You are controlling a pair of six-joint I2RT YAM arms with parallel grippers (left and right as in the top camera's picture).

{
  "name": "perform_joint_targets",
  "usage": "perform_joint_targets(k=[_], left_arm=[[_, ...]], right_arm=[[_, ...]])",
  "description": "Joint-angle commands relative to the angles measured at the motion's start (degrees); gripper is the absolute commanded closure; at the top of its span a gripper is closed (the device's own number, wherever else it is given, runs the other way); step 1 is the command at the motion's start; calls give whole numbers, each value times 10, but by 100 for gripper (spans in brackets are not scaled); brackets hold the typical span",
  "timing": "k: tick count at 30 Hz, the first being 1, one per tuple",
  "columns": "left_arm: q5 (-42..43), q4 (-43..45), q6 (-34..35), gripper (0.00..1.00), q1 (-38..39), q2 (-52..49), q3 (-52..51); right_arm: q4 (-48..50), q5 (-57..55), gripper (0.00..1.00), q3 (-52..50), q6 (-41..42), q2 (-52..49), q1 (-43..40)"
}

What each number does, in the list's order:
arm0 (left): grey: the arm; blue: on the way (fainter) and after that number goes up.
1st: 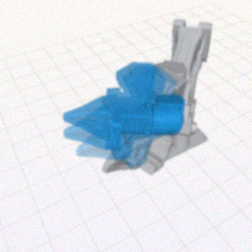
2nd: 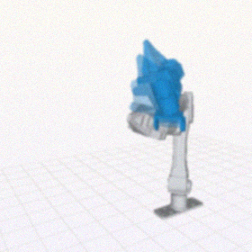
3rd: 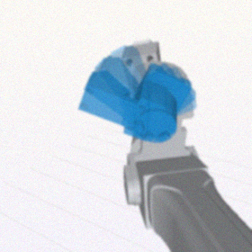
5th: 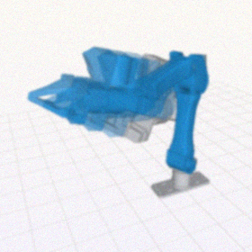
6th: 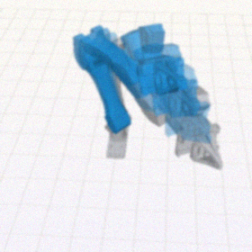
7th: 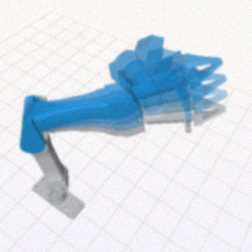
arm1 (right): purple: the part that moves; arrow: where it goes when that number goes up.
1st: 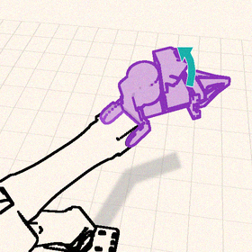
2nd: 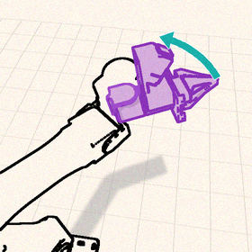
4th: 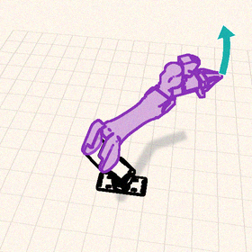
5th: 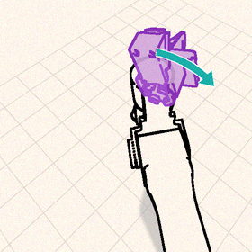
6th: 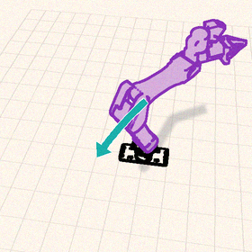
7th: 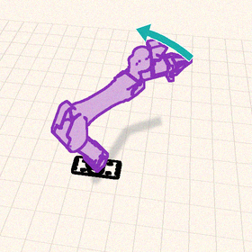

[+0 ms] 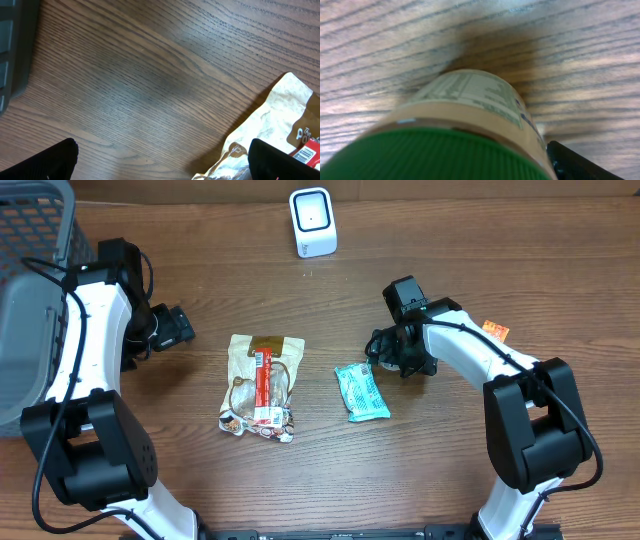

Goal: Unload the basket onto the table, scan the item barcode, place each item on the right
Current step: 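Lower the right gripper around the green-capped bottle and close it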

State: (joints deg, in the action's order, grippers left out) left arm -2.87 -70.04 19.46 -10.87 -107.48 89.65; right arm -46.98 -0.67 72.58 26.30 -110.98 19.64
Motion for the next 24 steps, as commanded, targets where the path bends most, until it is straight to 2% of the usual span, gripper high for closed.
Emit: perform_joint_targets(k=[1, 6, 24], left_arm=[[-5, 1, -2, 0, 2, 11, 8], [-5, 0, -2, 0, 2, 11, 8], [-5, 1, -2, 0, 2, 11, 8]], right_arm=[[-8, -8, 10, 45, -2, -2, 2], [-9, -8, 8, 79, -2, -2, 2], [-13, -33, 8, 56, -2, -4, 2]])
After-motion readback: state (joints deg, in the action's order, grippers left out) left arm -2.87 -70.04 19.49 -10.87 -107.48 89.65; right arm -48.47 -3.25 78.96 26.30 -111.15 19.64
